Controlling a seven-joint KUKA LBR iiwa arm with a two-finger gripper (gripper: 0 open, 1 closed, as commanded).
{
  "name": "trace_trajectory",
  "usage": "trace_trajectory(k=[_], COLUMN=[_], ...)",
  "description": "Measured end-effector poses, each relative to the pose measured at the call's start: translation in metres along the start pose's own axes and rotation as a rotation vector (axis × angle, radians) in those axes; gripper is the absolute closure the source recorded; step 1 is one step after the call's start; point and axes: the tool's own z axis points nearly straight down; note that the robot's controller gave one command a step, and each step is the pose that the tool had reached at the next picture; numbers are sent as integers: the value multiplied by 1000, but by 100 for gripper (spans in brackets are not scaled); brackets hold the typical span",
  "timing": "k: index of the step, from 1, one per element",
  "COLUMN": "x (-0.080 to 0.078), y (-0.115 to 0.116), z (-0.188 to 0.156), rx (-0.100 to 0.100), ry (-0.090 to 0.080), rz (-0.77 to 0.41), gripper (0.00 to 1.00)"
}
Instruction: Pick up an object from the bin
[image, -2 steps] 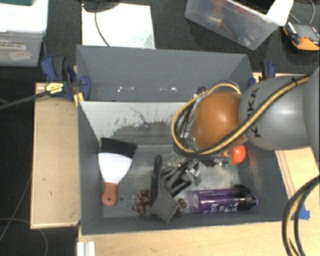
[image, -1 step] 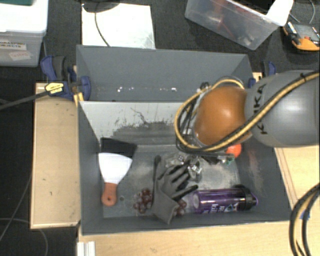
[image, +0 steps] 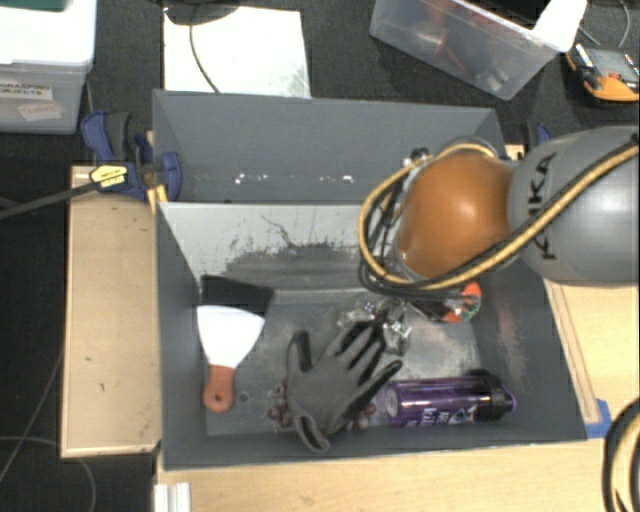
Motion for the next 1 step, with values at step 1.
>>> trace_trajectory(k=[1], x=[-2], y=[-1], z=[-27], rx=[5], ry=[-4], rz=[3], gripper=[100])
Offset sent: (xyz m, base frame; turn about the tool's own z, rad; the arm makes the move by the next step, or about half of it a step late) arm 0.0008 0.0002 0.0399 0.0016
